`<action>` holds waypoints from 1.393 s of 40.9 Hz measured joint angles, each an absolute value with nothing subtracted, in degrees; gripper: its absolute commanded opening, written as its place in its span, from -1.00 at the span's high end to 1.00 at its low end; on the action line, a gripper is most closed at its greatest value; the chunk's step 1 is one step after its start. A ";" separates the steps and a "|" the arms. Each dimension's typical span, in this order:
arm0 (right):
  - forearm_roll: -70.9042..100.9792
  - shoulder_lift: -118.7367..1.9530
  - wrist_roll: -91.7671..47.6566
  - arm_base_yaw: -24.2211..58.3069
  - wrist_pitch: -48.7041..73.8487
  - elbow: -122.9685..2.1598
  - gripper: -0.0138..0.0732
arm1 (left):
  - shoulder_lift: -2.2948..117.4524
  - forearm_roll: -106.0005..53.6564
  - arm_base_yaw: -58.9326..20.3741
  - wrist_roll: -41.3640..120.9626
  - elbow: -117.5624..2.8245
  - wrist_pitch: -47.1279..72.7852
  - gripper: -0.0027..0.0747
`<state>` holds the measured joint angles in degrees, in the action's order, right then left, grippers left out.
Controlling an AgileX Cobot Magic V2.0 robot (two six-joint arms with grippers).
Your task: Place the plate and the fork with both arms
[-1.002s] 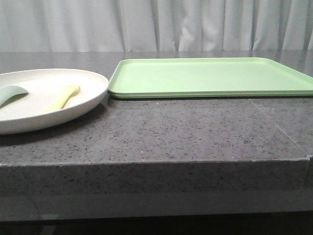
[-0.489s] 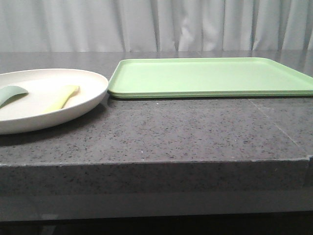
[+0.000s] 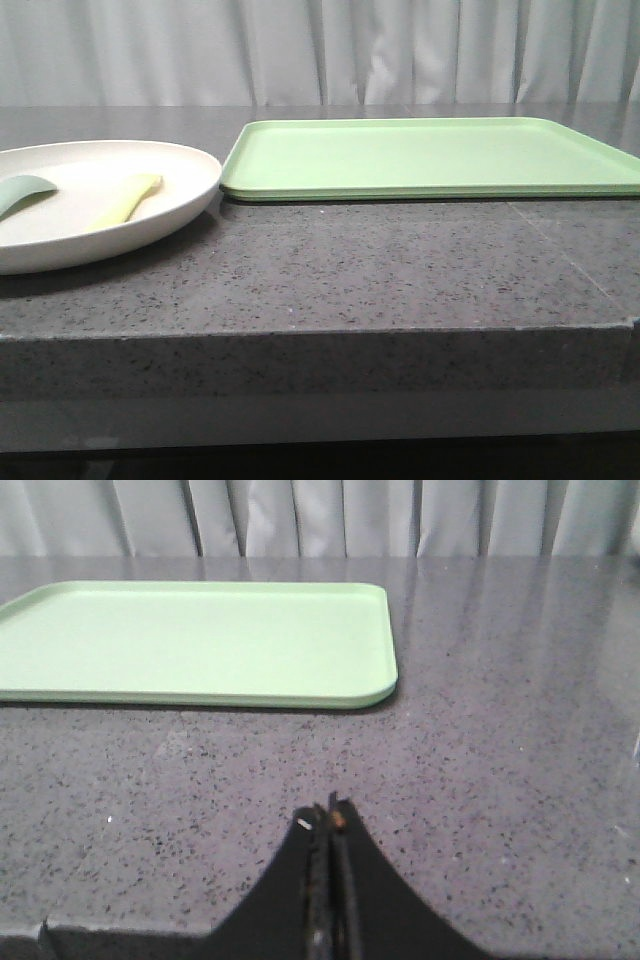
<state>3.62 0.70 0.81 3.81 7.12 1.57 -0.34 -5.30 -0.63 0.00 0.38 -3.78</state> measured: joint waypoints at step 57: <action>6.09 -32.14 0.81 3.81 23.86 -37.63 -0.20 | 30.15 1.29 -0.63 0.00 -28.77 9.01 -0.14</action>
